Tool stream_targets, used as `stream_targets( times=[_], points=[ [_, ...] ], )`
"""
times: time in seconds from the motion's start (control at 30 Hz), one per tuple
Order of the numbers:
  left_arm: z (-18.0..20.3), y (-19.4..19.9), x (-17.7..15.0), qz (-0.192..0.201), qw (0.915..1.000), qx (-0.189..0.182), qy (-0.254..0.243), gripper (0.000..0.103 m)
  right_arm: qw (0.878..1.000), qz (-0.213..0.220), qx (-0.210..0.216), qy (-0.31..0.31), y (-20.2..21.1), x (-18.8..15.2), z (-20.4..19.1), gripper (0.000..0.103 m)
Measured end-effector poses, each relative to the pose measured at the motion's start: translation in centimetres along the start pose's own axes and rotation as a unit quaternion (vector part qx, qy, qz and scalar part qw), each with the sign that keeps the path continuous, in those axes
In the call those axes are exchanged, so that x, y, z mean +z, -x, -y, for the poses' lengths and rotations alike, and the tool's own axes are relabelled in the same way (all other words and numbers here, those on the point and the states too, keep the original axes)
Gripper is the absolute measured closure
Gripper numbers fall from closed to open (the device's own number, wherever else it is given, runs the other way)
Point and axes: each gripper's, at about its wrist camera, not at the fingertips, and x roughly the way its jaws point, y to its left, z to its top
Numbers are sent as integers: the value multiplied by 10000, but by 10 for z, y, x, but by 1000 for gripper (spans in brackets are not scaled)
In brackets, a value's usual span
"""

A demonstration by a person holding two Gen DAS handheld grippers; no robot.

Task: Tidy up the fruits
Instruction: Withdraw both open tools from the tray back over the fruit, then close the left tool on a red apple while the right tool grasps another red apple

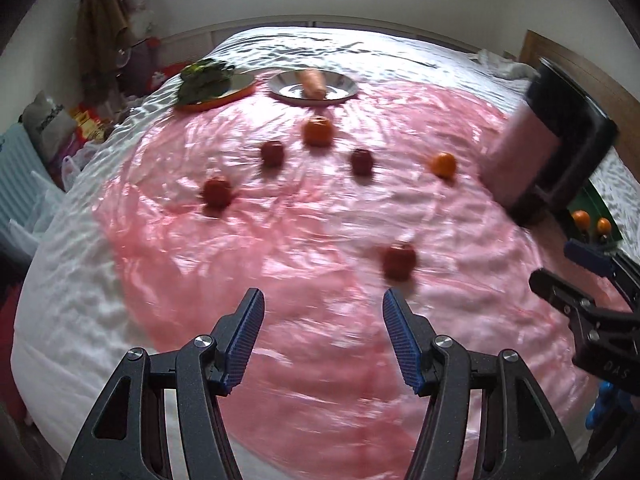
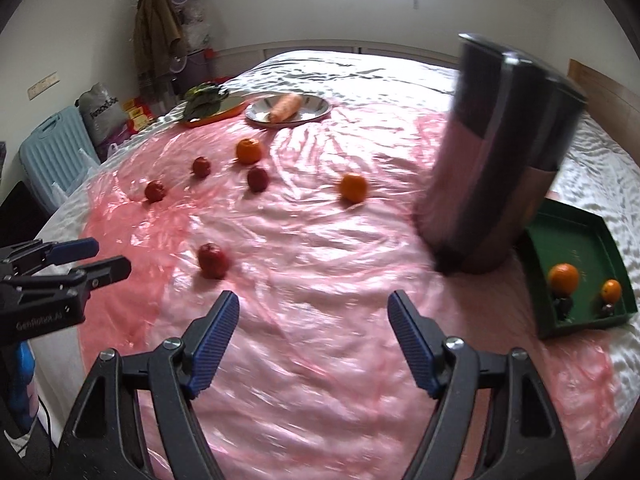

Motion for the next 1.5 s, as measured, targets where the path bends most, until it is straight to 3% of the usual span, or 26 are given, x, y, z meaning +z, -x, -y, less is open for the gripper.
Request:
stream_targets(
  times=[0.4,0.73,0.87,1.0,1.1,1.17,1.5],
  points=[
    [-93,-46,49,-4,9989,186,426,47,9967,-463,607,286,-65,24,-58,0],
    [-111,-101,77,-242,9987,235,382,47,9947,-752,624,306,-99,29,-65,1],
    [-110,-116,83,-294,9987,309,290,47,9938,-825,641,378,-106,29,-66,10],
    [-109,-129,86,-369,9984,362,208,48,9930,-893,669,391,-112,26,-67,34],
    [-108,-136,86,-418,9981,411,167,55,9924,-915,715,396,-114,24,-67,54],
    [-107,-140,84,-469,9980,384,165,68,9923,-906,740,418,-114,23,-67,54],
    [-111,-130,83,-309,9983,432,251,69,9916,-596,1121,232,-97,26,-55,54]
  ],
)
